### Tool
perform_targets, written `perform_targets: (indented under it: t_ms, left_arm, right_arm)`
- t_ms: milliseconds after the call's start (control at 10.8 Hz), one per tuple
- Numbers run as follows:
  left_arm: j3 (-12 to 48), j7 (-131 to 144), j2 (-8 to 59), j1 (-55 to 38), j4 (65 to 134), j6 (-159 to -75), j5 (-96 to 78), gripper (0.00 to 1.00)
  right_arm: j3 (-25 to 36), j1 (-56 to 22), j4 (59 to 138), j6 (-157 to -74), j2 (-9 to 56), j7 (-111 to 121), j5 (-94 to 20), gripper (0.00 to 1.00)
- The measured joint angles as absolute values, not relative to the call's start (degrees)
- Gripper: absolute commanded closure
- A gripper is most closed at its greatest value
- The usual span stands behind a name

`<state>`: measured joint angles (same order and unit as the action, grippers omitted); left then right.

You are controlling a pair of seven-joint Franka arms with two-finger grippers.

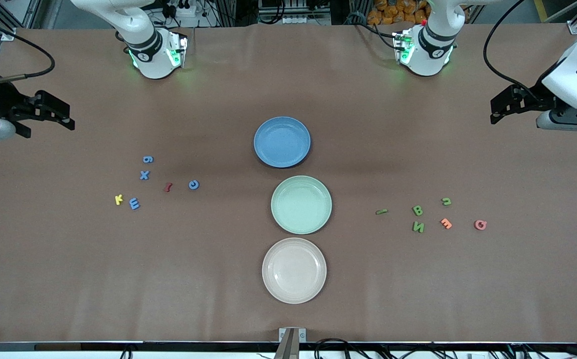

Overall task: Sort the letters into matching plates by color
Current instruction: 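Move both grippers out from rest toward the letter groups, then grasp the blue m with the right gripper while the left gripper grasps green piece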

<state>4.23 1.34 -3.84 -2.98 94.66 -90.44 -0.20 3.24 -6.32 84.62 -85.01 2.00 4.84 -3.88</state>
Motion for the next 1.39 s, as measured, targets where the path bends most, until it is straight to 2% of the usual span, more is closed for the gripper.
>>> perform_targets:
  t_ms: [185, 463, 833, 1111, 1389]
  left_arm:
    - [4.25, 1.34, -5.56, -2.96, 97.33, -92.98, -0.20, 0.00]
    - [4.26, 1.34, -10.95, -2.96, 105.11, -98.63, -0.20, 0.00]
    - [4.35, 1.35, -12.10, -3.10, 107.16, -99.50, -0.20, 0.00]
    - [4.45, 6.50, -8.01, -3.17, 106.48, -100.78, -0.20, 0.00]
    - [4.52, 20.72, 3.14, -3.35, 100.10, -101.87, -0.20, 0.00]
  right_arm:
    - [3.21, -6.45, 85.31, -87.85, 1.54, 4.84, -3.87, 0.00]
    - [3.14, -6.76, 87.43, -89.59, 0.10, 4.84, -3.86, 0.00]
    - [3.17, -6.77, 88.26, -89.45, 0.25, 4.84, -3.82, 0.00]
    - [3.38, -6.72, 89.00, -89.36, 1.45, 4.84, -2.00, 0.00]
    - [3.50, -6.62, 90.28, -87.04, 1.82, 4.84, -1.20, 0.00]
